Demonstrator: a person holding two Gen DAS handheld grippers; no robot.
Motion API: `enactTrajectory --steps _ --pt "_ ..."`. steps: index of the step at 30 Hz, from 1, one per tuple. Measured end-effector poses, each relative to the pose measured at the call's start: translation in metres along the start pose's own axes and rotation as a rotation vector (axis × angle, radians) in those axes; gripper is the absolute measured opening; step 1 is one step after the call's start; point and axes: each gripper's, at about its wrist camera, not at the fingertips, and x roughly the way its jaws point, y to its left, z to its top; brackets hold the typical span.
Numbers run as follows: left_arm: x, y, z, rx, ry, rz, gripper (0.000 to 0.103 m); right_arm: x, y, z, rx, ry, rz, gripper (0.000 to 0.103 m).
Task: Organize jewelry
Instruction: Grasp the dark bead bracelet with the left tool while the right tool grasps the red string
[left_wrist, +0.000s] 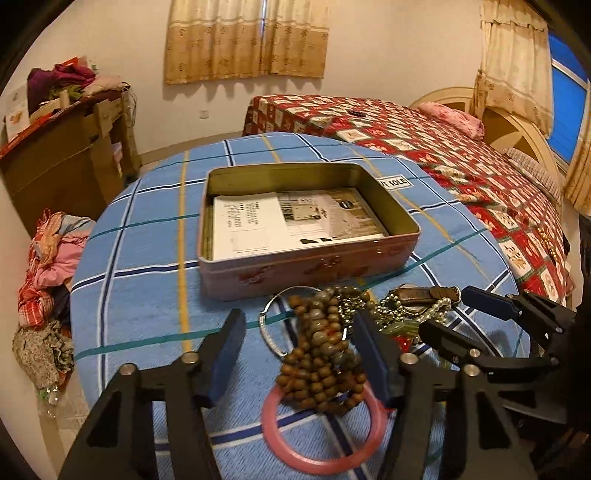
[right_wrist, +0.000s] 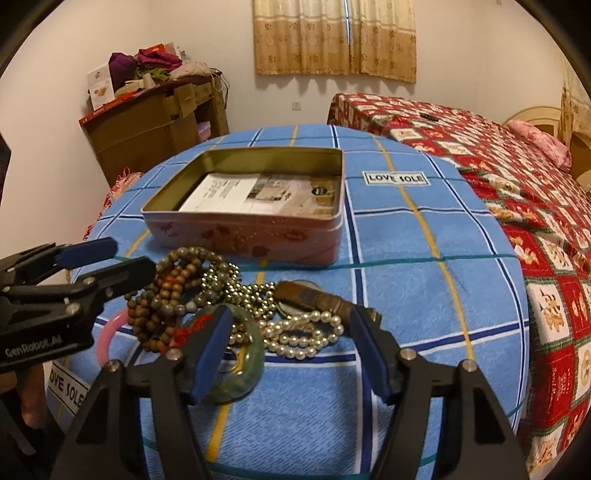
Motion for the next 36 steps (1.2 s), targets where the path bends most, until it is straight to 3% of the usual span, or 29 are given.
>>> enactTrajectory --steps 5,8,18,23,28,36 --pt "0.016 -0.003 -0.003 0.005 0.053 -0.051 0.020 0.000 0.000 -0.001 0.003 0.004 0.000 0.069" --pt "0.009 0.002 -0.004 -0.015 0.026 -0.061 0.008 0.001 -0.001 -0.002 0.010 0.006 0.004 0.069" --pt "-0.018 0.019 0.003 -0.056 -0.045 -0.086 0.008 -0.002 0.002 0.000 0.000 -0.003 0.015 0.069" --pt "-0.029 0.029 0.006 -0.065 -0.079 -0.039 0.008 -0.009 0.013 0.002 -0.031 -0.034 0.052 0.068" --pt "-0.033 0.032 -0.003 -0.070 -0.081 0.033 0.008 -0.007 0.024 0.002 -0.073 -0.022 0.073 0.060" --pt "-0.048 0.036 -0.021 -0.088 -0.052 0.046 0.008 -0.006 0.052 -0.006 -0.169 0.002 0.101 0.053"
